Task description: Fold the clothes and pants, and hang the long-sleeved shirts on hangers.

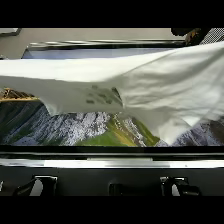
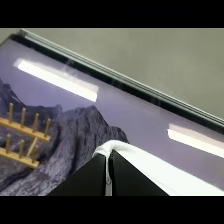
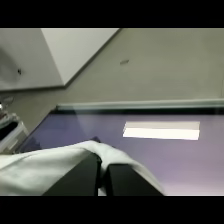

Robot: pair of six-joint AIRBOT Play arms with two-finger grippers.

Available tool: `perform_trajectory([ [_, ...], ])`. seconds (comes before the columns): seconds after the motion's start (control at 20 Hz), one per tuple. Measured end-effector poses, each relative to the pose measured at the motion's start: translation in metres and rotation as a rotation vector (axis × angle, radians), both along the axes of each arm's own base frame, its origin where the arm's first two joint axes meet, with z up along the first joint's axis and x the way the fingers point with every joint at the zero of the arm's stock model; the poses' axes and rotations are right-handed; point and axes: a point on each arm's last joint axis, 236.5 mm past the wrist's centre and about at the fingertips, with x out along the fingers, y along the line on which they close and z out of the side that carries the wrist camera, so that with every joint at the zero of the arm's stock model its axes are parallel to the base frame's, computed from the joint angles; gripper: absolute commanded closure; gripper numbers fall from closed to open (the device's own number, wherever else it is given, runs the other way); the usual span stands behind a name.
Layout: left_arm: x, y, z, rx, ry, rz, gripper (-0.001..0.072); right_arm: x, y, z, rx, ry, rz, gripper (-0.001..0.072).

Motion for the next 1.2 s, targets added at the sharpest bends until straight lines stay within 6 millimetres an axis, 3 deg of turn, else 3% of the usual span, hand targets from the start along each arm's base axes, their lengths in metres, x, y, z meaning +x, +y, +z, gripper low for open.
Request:
perform_trajectory([
  [0.15, -0.023, 0.005, 0.015, 0.041, -0.049, 0.065, 0.0695, -0.018, -0.009, 0.025, 0.046, -0.068, -0.055, 0.0683],
  [0.25, -0.027, 0.011, 0.022, 0.058, -0.072, 0.097, 0.0696, -0.016, -0.014, 0.033, 0.077, -0.083, -0.073, 0.0683],
  [0.35, -0.018, 0.019, 0.017, 0.054, -0.059, 0.111, 0.0696, 0.002, -0.019, 0.027, 0.109, -0.037, -0.085, 0.0683],
  [0.45, 0.003, 0.03, -0.001, 0.038, -0.007, 0.108, 0.0696, 0.033, -0.022, 0.007, 0.138, 0.067, -0.085, 0.0683],
  [0.6, 0.058, 0.05, -0.061, -0.007, 0.15, 0.069, 0.0695, 0.099, -0.027, -0.053, 0.157, 0.302, -0.082, 0.0682],
  [0.8, 0.146, 0.062, -0.187, -0.062, 0.41, -0.023, 0.0696, 0.189, -0.033, -0.18, 0.145, 0.663, -0.073, 0.0682],
  [1.0, 0.223, 0.049, -0.312, -0.05, 0.587, -0.113, 0.0696, 0.259, -0.032, -0.313, 0.079, 0.882, -0.073, 0.0683],
  [1.1, 0.252, 0.036, -0.364, -0.04, 0.645, -0.154, 0.0696, 0.285, -0.032, -0.361, 0.064, 0.92, -0.092, 0.0683],
  [1.2, 0.274, 0.024, -0.398, -0.033, 0.674, -0.182, 0.0696, 0.307, -0.035, -0.394, 0.063, 0.921, -0.118, 0.0683],
])
